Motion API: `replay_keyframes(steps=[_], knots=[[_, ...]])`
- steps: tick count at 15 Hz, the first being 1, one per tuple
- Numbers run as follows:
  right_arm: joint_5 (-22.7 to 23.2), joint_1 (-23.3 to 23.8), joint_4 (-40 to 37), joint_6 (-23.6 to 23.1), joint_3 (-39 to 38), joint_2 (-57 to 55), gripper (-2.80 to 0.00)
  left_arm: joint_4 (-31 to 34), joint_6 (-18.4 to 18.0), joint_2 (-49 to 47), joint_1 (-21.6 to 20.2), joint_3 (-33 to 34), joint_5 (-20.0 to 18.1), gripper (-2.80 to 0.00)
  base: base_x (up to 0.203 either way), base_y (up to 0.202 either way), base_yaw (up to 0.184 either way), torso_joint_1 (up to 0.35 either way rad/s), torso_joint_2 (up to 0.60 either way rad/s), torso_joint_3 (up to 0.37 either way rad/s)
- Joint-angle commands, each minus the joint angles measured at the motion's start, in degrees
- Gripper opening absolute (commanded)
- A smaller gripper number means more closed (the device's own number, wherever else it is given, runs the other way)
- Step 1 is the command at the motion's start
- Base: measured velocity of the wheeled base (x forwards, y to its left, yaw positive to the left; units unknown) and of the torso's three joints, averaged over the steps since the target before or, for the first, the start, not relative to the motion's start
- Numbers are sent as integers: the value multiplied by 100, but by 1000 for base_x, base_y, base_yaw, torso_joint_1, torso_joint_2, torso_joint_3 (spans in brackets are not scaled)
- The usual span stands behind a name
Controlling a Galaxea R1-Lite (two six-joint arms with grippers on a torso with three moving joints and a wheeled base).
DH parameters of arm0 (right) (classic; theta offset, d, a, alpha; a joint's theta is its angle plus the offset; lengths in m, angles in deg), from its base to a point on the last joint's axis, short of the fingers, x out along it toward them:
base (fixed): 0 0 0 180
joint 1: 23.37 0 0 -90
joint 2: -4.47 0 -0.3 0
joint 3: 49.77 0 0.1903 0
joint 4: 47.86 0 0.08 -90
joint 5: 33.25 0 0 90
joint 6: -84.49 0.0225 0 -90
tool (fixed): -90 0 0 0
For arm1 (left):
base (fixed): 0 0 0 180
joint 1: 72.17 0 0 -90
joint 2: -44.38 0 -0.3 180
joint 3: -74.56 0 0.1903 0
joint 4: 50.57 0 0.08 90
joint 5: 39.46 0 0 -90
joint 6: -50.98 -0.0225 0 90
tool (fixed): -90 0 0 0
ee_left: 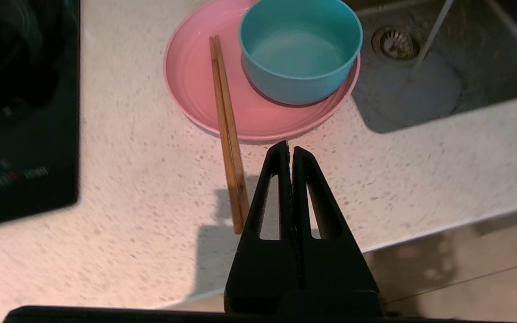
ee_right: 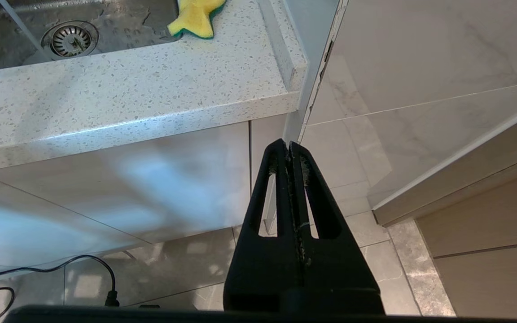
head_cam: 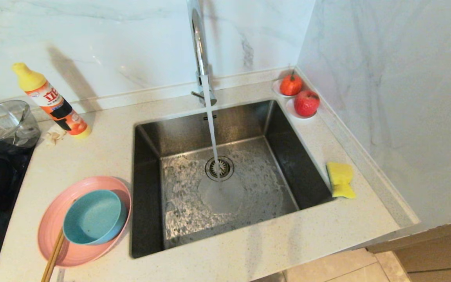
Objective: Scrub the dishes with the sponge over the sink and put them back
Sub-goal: Rinse the chopsticks
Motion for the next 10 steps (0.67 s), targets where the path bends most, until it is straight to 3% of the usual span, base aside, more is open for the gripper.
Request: replay_keyframes(steps=[1, 3, 4, 10], knots=[[0, 0, -1, 3, 0, -2, -280, 10, -363, -22, 8, 5, -135, -280, 0, 0, 0, 0, 0, 0], [0, 0, -1, 3, 0, -2, -280, -49, 384, -22, 9, 4, -62, -280, 0, 0, 0, 0, 0, 0], [0, 0, -1, 3, 0, -2, -280, -68, 511, -22, 9, 5, 20, -280, 0, 0, 0, 0, 0, 0], [0, 0, -1, 3, 0, -2, -280, -206, 443, -17, 9, -8, 46, -280, 0, 0, 0, 0, 0, 0]])
